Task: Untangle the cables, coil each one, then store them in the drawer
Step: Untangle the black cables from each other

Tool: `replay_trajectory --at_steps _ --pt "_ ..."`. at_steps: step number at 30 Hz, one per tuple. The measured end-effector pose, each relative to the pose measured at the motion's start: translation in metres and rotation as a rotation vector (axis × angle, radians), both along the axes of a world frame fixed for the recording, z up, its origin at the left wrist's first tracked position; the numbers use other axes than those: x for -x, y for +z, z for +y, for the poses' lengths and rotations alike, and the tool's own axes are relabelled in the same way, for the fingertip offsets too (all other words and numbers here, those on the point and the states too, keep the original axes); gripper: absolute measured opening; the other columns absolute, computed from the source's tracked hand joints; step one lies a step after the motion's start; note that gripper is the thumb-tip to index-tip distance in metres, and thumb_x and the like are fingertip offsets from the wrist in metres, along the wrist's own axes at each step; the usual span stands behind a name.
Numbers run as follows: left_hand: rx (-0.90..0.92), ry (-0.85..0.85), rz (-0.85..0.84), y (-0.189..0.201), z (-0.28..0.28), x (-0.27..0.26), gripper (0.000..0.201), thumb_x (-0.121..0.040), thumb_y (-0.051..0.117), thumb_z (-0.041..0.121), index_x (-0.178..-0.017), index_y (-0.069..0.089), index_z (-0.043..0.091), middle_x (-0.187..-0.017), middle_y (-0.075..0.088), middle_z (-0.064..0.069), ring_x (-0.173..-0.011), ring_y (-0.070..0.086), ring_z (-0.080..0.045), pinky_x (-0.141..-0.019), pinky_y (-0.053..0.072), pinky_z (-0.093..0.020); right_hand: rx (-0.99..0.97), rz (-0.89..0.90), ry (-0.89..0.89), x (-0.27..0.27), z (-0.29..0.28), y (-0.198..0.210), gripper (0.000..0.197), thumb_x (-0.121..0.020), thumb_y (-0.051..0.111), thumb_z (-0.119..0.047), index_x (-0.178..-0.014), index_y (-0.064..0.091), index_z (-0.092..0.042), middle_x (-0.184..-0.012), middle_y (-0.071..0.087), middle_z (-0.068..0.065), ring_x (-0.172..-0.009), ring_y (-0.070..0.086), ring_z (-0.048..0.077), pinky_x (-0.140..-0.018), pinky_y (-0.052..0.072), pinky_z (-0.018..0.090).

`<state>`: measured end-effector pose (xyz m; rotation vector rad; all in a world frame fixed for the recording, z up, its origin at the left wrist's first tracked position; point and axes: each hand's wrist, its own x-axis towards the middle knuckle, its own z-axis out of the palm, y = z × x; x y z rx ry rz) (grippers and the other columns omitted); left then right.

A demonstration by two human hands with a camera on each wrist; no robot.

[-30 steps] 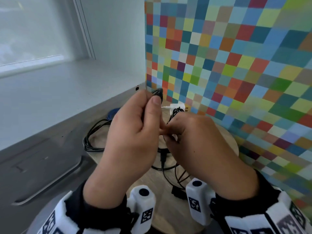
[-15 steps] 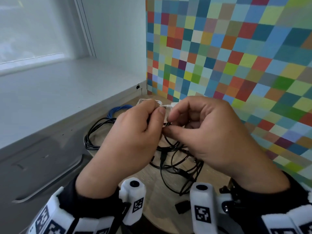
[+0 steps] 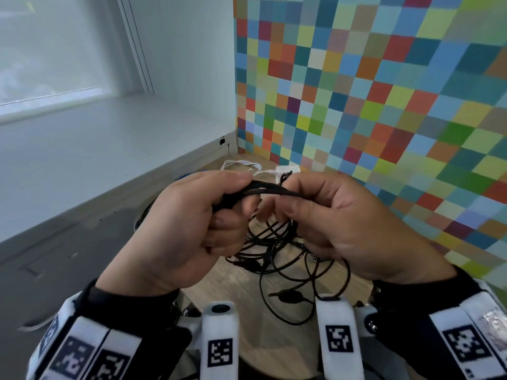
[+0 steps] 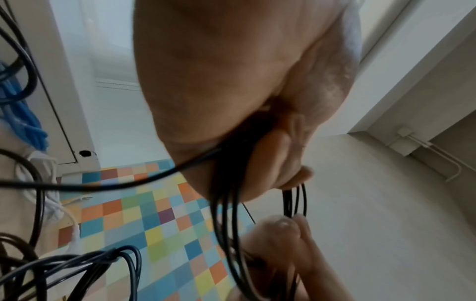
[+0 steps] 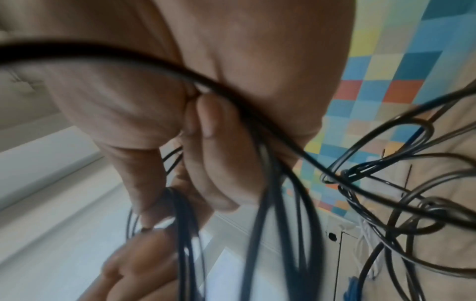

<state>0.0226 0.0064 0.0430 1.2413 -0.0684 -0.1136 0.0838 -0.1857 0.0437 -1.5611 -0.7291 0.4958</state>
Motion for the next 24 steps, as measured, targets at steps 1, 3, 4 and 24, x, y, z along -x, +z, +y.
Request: replay_trajectory --at_steps 1,3,4,24 --pt "0.010 0.014 0.004 0.000 0.000 -0.001 0.033 -0.086 0.053 0.032 -0.058 0.052 0.015 -0.049 0.023 0.005 -0.036 0.023 -0.011 -0.040 0.022 -0.024 -0.021 0.043 0.022 -0.001 -0.001 0.000 0.021 -0.098 0.061 -0.025 -0.081 0.068 -0.015 -0.059 0.058 0.011 -0.035 0.025 0.009 -0.036 0.017 0.020" --pt "0.053 0.045 -0.020 0.000 -0.002 -0.001 0.035 -0.088 0.054 0.032 -0.056 0.049 0.018 -0.049 0.025 0.005 -0.041 0.036 -0.017 -0.047 0.039 -0.027 0.011 0.024 0.022 -0.002 0.000 0.000 0.026 -0.098 0.060 -0.030 -0.077 0.065 -0.017 -0.055 0.058 0.010 -0.035 0.025 0.013 -0.036 0.019 0.019" --pt "0.089 0.061 -0.032 0.000 -0.004 -0.001 0.036 -0.088 0.053 0.032 -0.056 0.048 0.018 -0.050 0.026 0.004 -0.044 0.040 -0.020 -0.053 0.045 -0.029 0.056 -0.013 -0.001 -0.002 0.000 0.001 0.030 -0.099 0.063 -0.036 -0.076 0.065 -0.016 -0.051 0.055 0.006 -0.035 0.028 0.013 -0.036 0.023 0.019" --pt "-0.108 -0.191 -0.162 -0.005 0.002 -0.003 0.041 -0.095 0.038 0.035 -0.068 0.055 0.009 -0.056 0.032 -0.003 -0.047 0.027 -0.019 -0.060 0.042 -0.036 0.021 -0.056 -0.090 -0.007 -0.002 -0.001 0.041 -0.098 0.059 -0.044 -0.069 0.068 -0.017 -0.068 0.065 0.023 -0.036 0.030 0.006 -0.038 0.022 0.018"
